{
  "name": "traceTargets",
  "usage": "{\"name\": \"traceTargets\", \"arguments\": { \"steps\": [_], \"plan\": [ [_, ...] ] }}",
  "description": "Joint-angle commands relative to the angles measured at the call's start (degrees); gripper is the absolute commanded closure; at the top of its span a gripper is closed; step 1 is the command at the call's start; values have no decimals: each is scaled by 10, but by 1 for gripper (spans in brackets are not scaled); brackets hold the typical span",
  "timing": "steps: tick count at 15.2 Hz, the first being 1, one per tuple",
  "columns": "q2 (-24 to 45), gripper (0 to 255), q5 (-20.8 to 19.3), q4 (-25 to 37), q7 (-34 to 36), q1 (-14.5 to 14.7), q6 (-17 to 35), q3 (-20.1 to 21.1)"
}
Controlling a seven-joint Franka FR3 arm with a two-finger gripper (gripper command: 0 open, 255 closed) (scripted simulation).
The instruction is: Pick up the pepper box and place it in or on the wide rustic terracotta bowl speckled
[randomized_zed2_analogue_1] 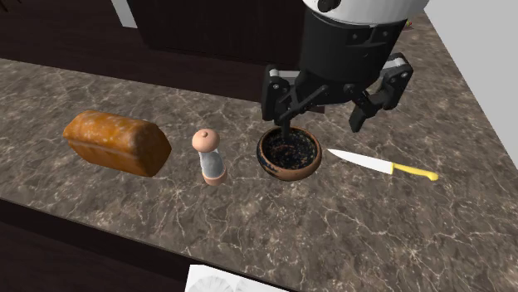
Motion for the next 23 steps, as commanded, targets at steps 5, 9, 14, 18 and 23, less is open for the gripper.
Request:
{"name": "traceTargets", "arguments": {
  "steps": [5,9,14,18,23],
  "plan": [
    [41,0,25,-15,44,13,50,36],
    [93,0,47,-19,87,24,101,71],
    [173,0,65,-7,141,35,164,115],
    [245,0,70,15,185,41,211,149],
    [345,0,58,60,244,45,261,189]
  ]
}}
